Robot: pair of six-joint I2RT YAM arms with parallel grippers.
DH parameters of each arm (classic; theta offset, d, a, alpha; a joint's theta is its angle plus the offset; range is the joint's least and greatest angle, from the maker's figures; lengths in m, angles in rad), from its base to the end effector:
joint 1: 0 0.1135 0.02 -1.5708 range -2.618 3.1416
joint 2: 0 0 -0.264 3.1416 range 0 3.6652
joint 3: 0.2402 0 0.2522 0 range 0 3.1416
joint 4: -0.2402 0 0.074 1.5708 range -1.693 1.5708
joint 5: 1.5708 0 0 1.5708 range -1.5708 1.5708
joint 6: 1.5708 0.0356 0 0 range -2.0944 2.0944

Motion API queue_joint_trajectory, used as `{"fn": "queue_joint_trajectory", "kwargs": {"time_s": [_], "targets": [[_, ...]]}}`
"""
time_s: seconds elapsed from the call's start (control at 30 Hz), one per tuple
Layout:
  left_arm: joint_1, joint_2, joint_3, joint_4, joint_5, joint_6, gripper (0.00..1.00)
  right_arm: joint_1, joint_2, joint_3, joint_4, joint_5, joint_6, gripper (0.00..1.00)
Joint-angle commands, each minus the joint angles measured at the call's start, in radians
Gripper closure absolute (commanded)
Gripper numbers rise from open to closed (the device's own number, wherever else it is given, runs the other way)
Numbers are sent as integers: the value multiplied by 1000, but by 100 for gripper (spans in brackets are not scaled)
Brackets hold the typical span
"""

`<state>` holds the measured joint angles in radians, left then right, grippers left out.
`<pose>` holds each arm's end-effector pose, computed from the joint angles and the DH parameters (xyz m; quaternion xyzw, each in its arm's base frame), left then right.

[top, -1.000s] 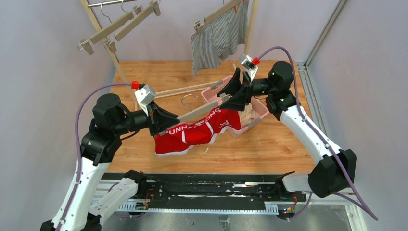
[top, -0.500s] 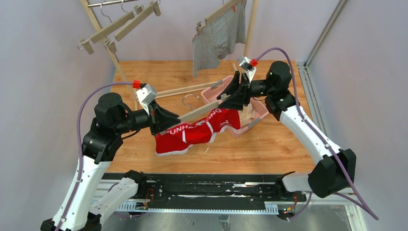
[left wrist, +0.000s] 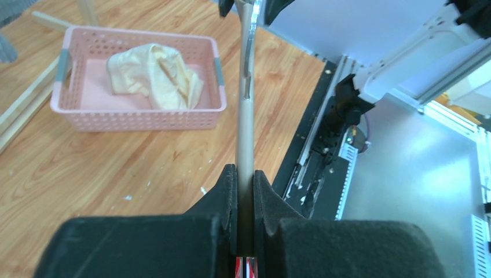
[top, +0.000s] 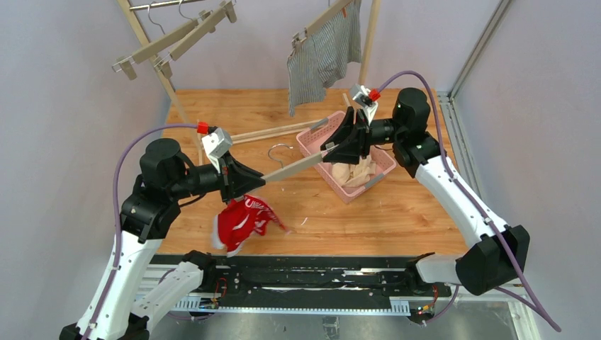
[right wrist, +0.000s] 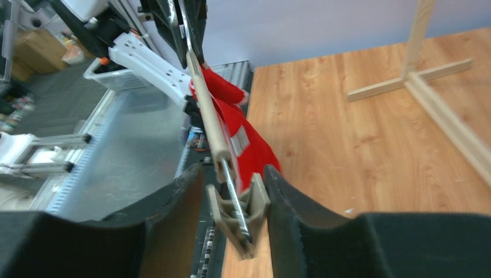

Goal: Remove the underwear clipped to the hanger

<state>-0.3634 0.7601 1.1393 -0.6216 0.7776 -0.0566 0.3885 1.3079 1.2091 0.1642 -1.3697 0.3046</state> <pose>0.1131 -0.0697 0.4180 0.3423 0.6844 -0.4108 0.4957 0.2478 0.1391 0.4093 -0.4835 0.5096 0.5987 0.3848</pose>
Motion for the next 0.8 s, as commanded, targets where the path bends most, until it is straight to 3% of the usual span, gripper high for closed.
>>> {"fn": "queue_joint_trajectory", "kwargs": {"time_s": [0.0,0.07,0.27,0.43,0.6,0.77], "targets": [[-6,-4,11,-4,-19,8,100,13,-36,46,-59,63,-62,37],[-5,-2,19,-1,-19,5,100,14,-46,38,-59,85,-64,30],[-6,-12,36,39,-26,-18,100,13,-104,-27,-22,199,-63,28],[-6,-52,18,154,-61,-105,100,13,-262,-138,20,482,-51,27],[-6,-86,-47,377,-97,-247,100,13,-371,-269,164,608,44,25],[-5,-68,-155,727,-92,-474,100,18,-368,-363,420,623,198,33]]}}
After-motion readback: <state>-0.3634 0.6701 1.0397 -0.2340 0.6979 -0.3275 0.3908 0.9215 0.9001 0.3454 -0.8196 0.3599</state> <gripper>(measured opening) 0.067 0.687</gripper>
